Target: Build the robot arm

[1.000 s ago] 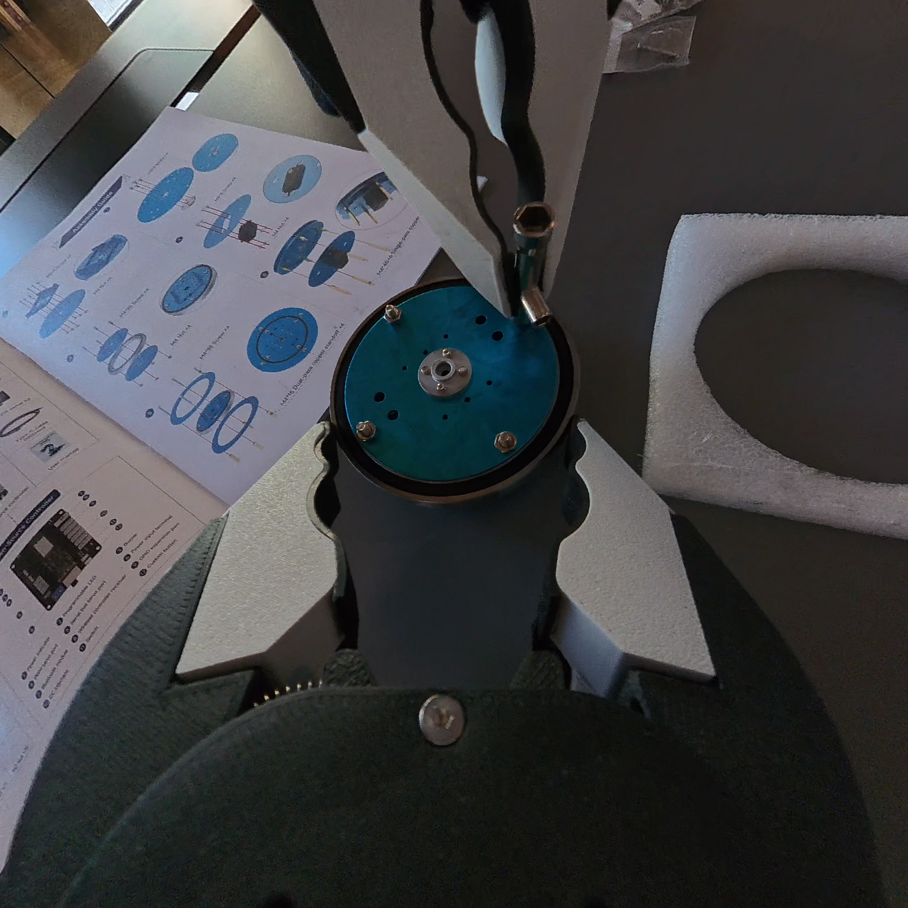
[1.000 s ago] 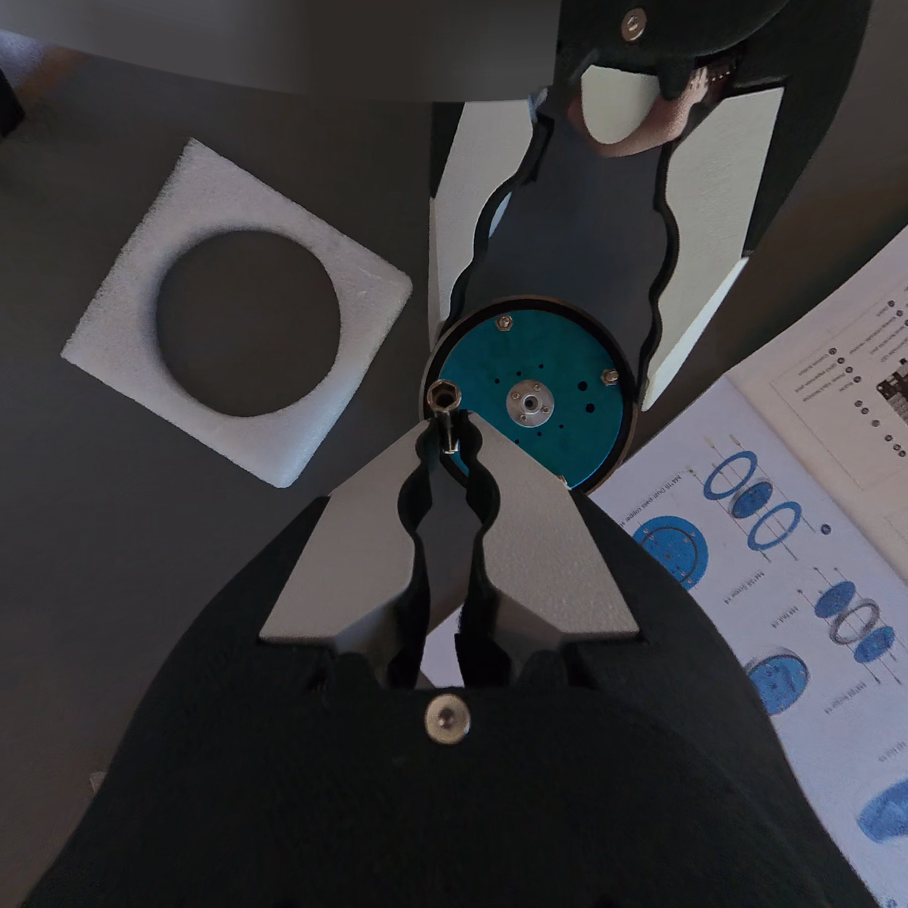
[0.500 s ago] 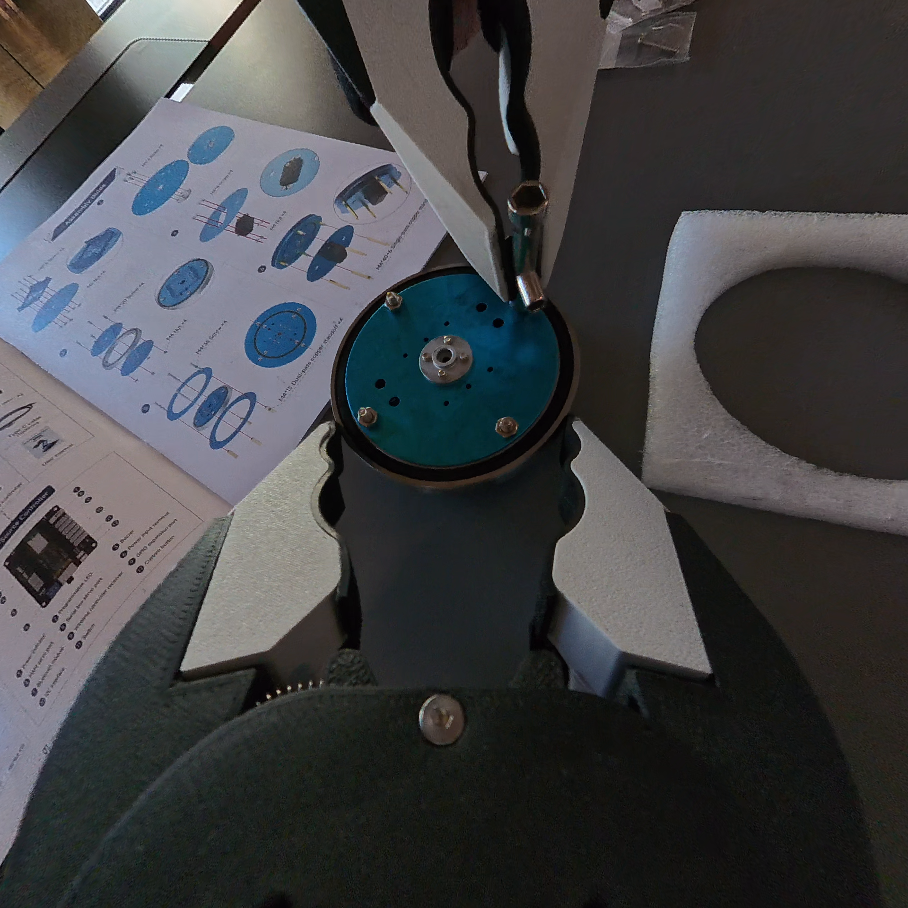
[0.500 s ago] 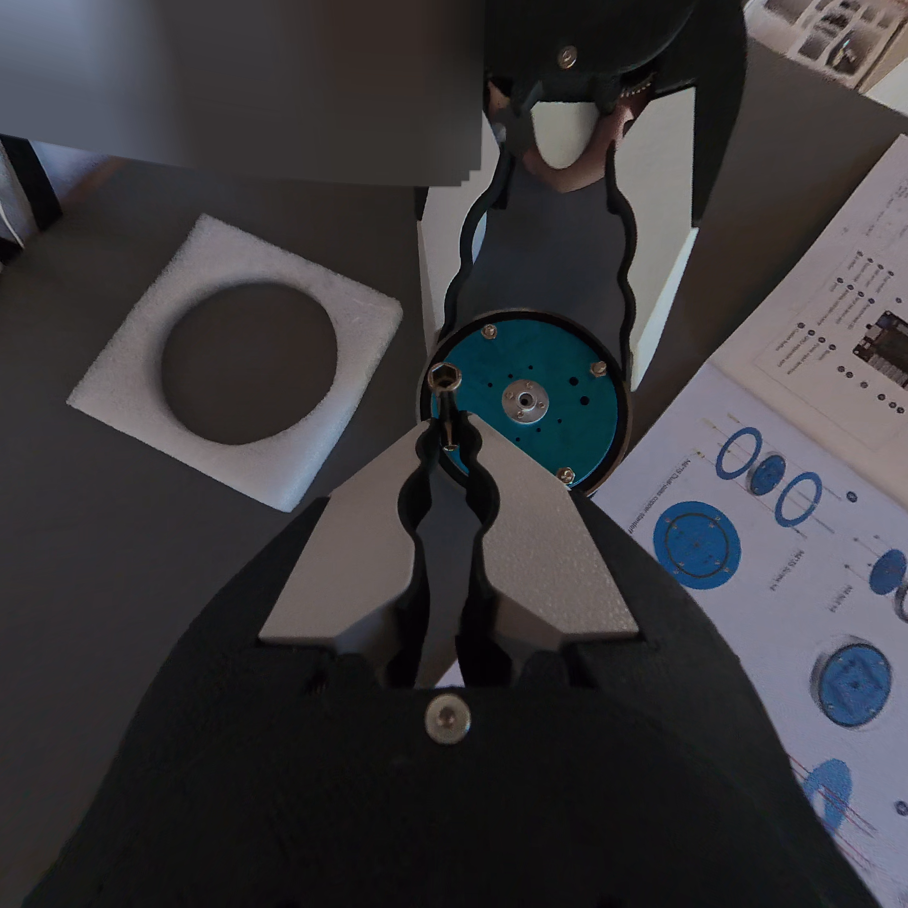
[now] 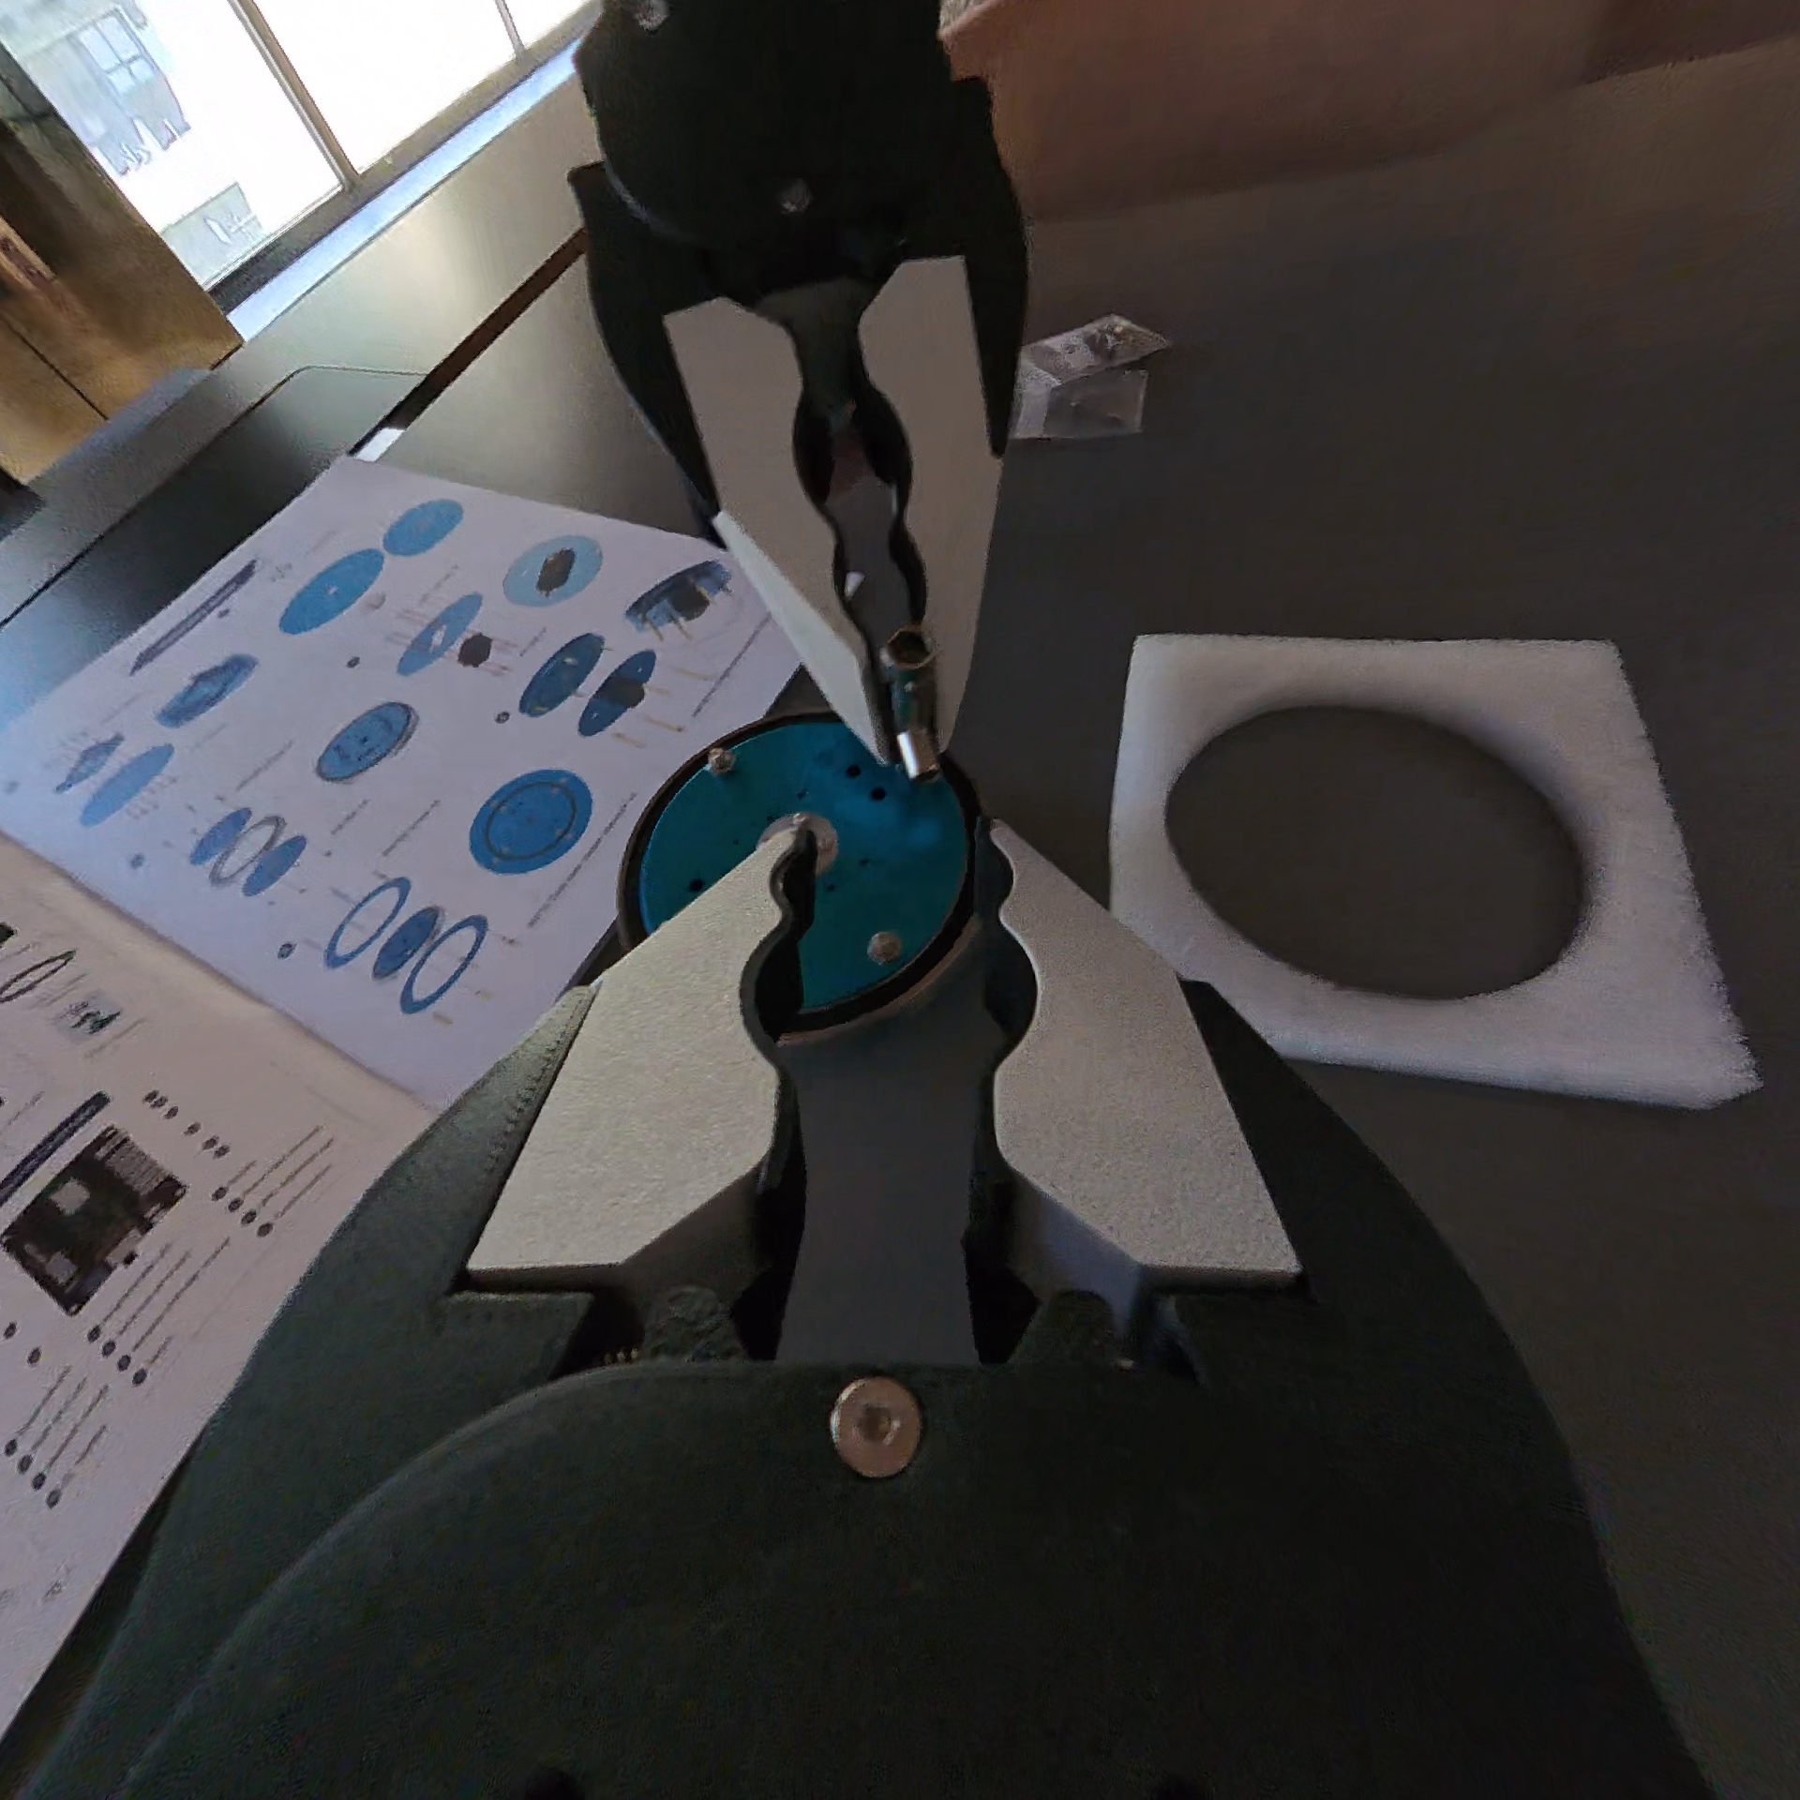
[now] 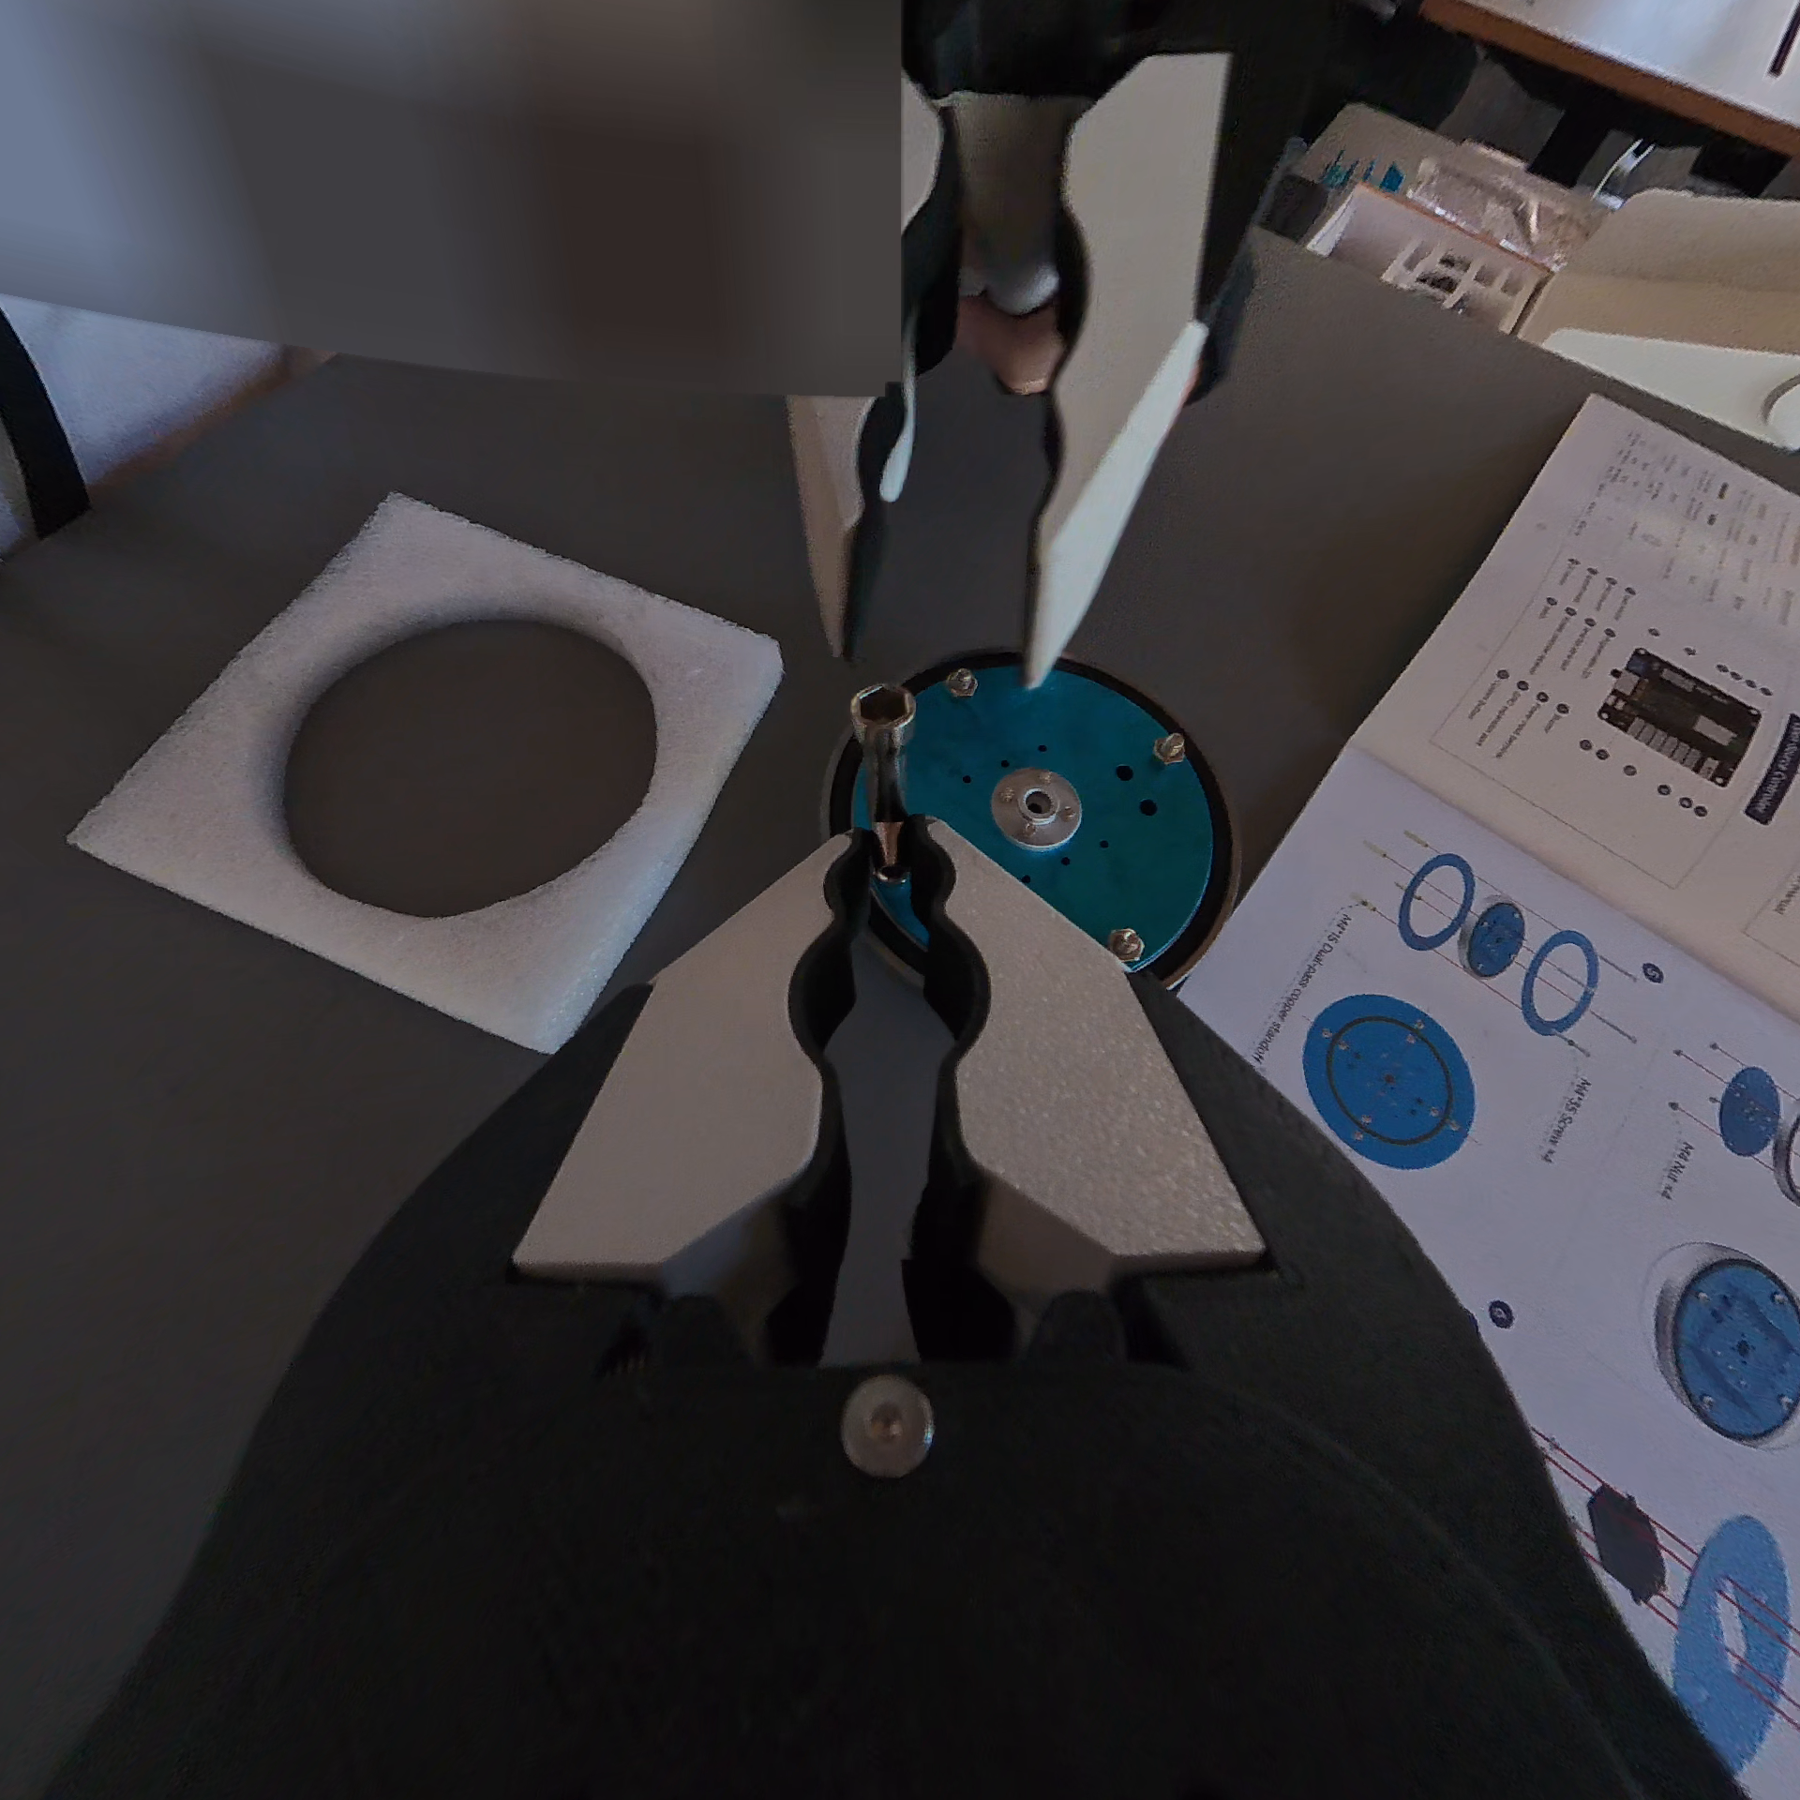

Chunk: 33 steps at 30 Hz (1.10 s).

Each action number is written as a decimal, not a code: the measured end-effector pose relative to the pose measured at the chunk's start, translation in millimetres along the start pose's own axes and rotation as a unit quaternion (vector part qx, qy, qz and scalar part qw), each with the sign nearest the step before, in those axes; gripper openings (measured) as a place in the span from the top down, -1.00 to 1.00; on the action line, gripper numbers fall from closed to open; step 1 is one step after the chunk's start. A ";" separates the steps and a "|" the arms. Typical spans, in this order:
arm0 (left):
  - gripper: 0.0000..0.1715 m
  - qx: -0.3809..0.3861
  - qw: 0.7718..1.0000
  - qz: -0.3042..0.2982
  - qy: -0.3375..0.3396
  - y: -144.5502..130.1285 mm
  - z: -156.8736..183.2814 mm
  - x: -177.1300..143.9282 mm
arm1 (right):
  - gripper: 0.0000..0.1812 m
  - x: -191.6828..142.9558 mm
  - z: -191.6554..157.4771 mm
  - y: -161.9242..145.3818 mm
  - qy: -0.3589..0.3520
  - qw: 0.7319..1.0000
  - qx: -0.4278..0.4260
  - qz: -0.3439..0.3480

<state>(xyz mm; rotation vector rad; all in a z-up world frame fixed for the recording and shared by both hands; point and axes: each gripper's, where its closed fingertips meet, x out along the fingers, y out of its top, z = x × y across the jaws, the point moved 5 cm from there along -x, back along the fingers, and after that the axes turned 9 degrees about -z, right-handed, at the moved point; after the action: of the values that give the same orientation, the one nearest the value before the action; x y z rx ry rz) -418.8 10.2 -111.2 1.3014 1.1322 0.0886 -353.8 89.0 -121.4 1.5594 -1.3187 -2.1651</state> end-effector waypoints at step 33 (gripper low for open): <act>0.93 -0.026 0.997 -0.029 0.059 12.0 0.1 28.4 | 0.84 -18.3 5.1 -2.4 -0.037 0.992 0.087 0.086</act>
<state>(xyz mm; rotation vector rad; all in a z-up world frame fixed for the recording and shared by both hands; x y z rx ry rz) -398.2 31.9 -118.9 1.2292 1.2592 0.1541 -349.2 103.9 -110.2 1.3750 -1.6406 -2.0698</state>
